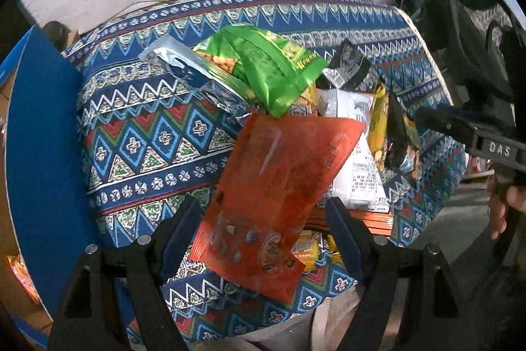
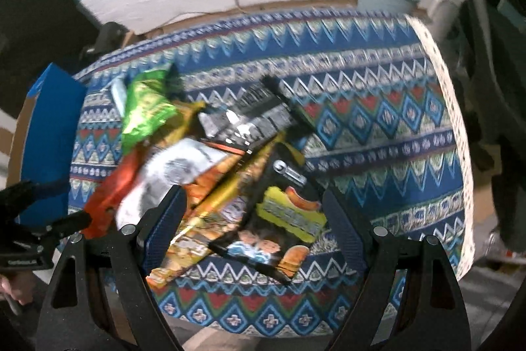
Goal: Organize snacks
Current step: 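Grasp the red bag with the left tool while the right grasps the black noodle bag, then lift and carry both bags over the cardboard box with both tools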
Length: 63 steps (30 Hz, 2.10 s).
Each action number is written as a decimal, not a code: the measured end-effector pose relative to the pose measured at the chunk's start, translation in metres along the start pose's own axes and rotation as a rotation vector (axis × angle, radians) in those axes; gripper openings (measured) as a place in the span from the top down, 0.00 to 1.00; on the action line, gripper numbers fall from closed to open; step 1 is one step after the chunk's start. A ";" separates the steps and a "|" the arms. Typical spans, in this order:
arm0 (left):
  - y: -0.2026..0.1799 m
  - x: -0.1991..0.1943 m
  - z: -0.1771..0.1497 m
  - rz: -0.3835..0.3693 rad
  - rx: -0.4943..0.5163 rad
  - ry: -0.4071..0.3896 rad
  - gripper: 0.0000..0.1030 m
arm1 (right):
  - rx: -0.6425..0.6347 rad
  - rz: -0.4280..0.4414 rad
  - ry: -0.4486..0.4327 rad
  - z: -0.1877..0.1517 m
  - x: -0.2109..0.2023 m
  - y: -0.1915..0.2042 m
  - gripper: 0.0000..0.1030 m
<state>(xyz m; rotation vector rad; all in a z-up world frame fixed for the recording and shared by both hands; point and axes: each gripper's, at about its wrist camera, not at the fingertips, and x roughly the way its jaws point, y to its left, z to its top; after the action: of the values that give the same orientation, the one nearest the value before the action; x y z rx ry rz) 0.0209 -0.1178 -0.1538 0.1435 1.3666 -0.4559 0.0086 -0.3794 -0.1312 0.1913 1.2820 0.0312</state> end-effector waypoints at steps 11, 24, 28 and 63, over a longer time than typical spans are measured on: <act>0.001 0.026 0.002 0.018 0.020 0.053 0.21 | 0.040 -0.042 0.084 -0.008 0.036 -0.012 0.18; 0.010 0.047 0.008 -0.122 -0.039 0.067 0.24 | 0.167 0.030 0.146 -0.017 0.069 -0.033 0.17; 0.009 0.048 0.008 -0.166 -0.057 0.066 0.41 | 0.197 0.057 0.151 -0.022 0.070 -0.041 0.19; -0.010 -0.051 -0.011 -0.040 0.049 -0.239 0.78 | -0.090 0.000 -0.142 0.001 -0.017 0.042 0.36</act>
<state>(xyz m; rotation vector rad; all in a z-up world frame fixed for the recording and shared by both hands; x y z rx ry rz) 0.0006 -0.1109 -0.1049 0.0986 1.1261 -0.5237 0.0080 -0.3407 -0.1080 0.1148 1.1366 0.0741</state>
